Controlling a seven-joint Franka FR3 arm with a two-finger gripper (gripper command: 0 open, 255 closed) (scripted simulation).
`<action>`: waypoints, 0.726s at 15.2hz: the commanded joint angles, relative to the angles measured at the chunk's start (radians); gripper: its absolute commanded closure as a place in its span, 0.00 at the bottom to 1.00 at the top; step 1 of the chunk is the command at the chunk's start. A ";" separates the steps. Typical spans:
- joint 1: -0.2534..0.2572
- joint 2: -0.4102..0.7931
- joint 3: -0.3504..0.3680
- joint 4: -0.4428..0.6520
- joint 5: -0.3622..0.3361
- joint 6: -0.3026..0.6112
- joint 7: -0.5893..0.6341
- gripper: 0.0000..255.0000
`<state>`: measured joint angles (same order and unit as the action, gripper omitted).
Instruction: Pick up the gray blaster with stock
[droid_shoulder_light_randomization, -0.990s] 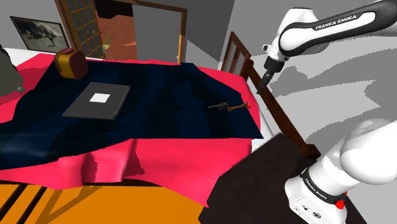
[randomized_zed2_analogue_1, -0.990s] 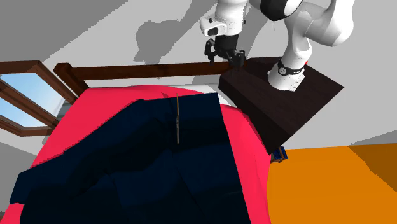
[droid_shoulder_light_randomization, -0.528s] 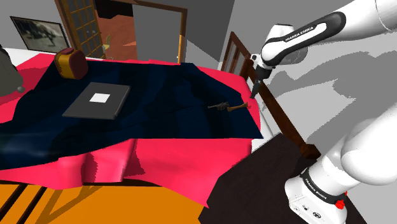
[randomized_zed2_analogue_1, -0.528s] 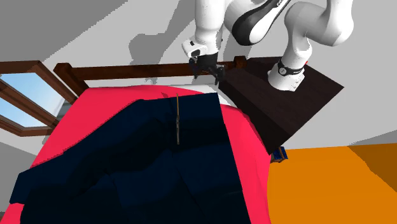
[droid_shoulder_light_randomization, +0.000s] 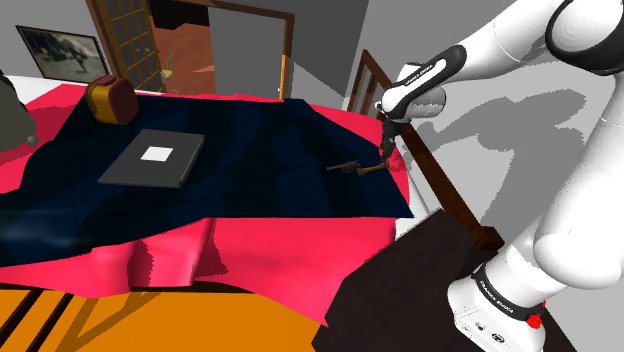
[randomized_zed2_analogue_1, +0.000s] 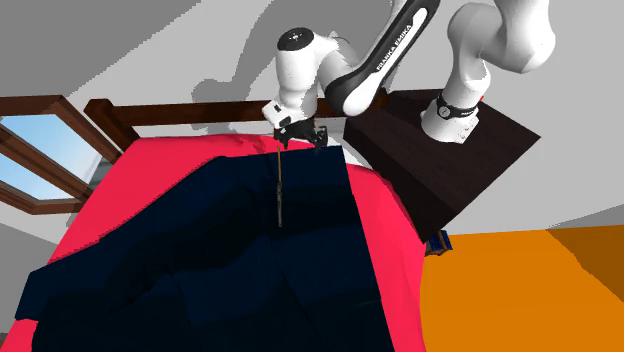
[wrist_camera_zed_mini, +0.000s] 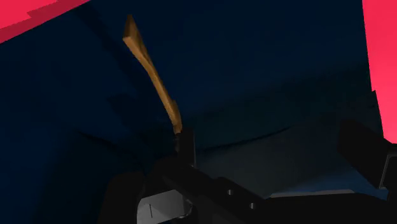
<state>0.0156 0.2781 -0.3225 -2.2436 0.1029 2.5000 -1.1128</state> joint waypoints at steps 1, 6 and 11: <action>-0.026 0.091 0.023 0.069 0.031 0.019 -0.078 0.00; -0.085 0.290 0.086 0.241 0.058 0.048 -0.214 0.00; -0.116 0.422 0.122 0.356 0.060 0.068 -0.275 0.00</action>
<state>-0.0983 0.6788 -0.2061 -1.9023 0.1615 2.5605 -1.3840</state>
